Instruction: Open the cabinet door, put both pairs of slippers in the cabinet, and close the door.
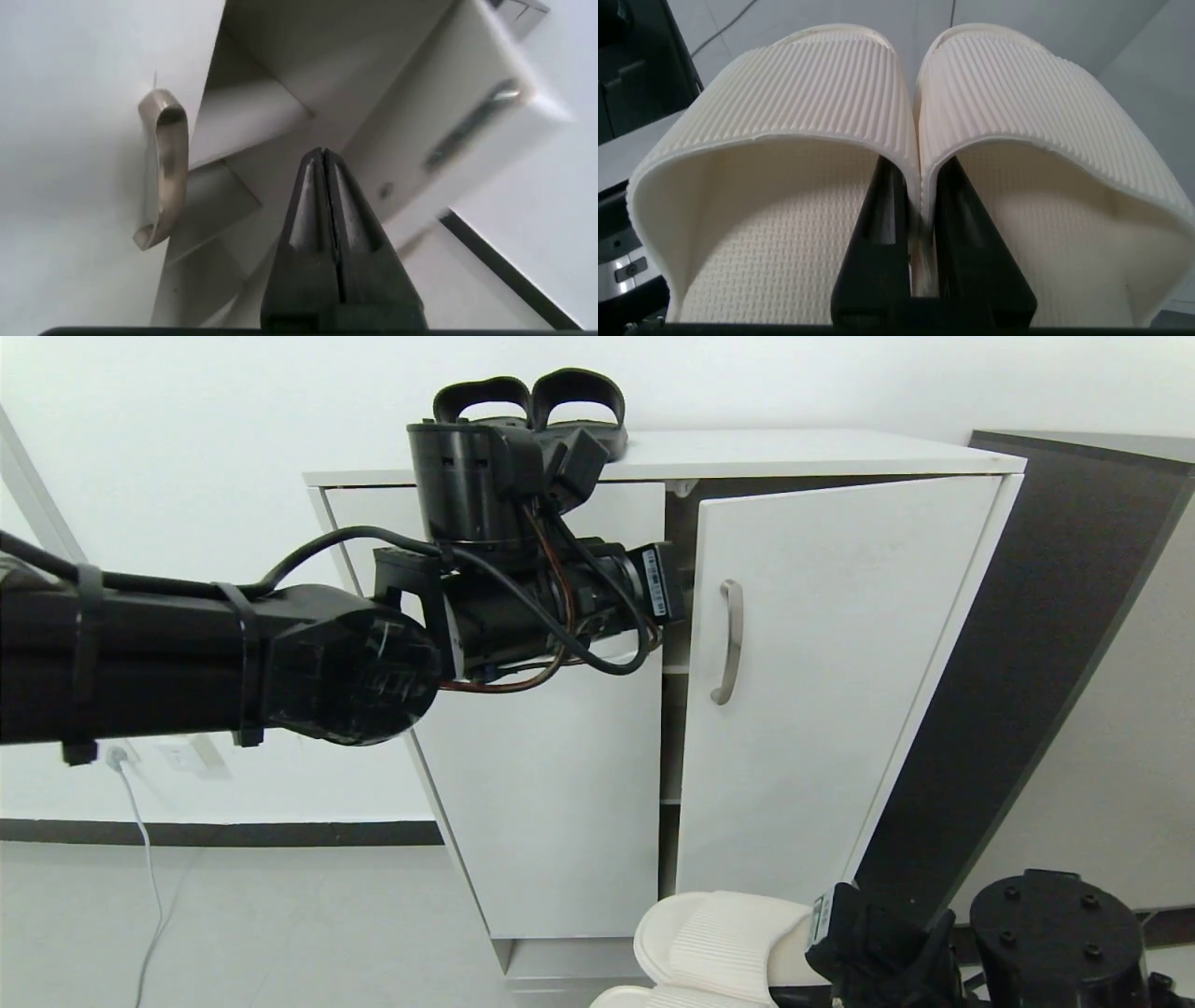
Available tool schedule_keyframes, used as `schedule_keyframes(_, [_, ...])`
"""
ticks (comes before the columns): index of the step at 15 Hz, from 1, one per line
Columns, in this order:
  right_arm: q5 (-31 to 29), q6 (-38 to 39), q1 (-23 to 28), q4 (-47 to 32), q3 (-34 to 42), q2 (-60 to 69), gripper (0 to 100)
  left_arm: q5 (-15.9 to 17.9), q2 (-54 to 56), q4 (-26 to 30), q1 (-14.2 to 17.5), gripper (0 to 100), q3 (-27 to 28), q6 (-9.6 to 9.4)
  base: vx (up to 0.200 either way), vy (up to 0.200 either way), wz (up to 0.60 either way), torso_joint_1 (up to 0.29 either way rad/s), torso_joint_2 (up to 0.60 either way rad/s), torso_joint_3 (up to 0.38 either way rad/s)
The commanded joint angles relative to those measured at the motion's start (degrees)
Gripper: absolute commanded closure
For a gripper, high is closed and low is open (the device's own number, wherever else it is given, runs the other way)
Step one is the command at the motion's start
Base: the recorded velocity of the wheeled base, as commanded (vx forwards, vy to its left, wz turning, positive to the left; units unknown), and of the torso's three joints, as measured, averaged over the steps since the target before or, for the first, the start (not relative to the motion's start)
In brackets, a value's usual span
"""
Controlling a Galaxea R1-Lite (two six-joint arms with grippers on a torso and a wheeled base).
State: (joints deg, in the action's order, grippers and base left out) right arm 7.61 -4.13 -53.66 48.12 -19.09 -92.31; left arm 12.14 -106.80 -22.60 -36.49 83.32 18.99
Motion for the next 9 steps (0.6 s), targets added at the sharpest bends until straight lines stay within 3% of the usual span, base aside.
schedule_keyframes(1, [0.0, -0.2, -0.2, 0.0, 0.3, -0.2, 100, 0.0, -1.4, -0.1, 0.0, 100, 0.5, 1.05, 0.0, 0.0, 0.0, 0.0, 0.0, 0.0])
schedule_keyframes(5, [0.0, -0.2, -1.0, -0.1, 0.6, -0.2, 100, -0.1, -1.3, -1.7, -0.5, 100, -0.4, 2.36, -0.2, 0.0, 0.0, 0.001, 0.0, 0.001])
schedule_keyframes(9, [0.2, -0.2, -1.1, 0.0, 1.2, 0.3, 100, 0.2, -0.1, -5.6, -9.4, 100, -4.3, 1.93, -0.2, 0.0, 0.0, 0.005, 0.0, 0.002])
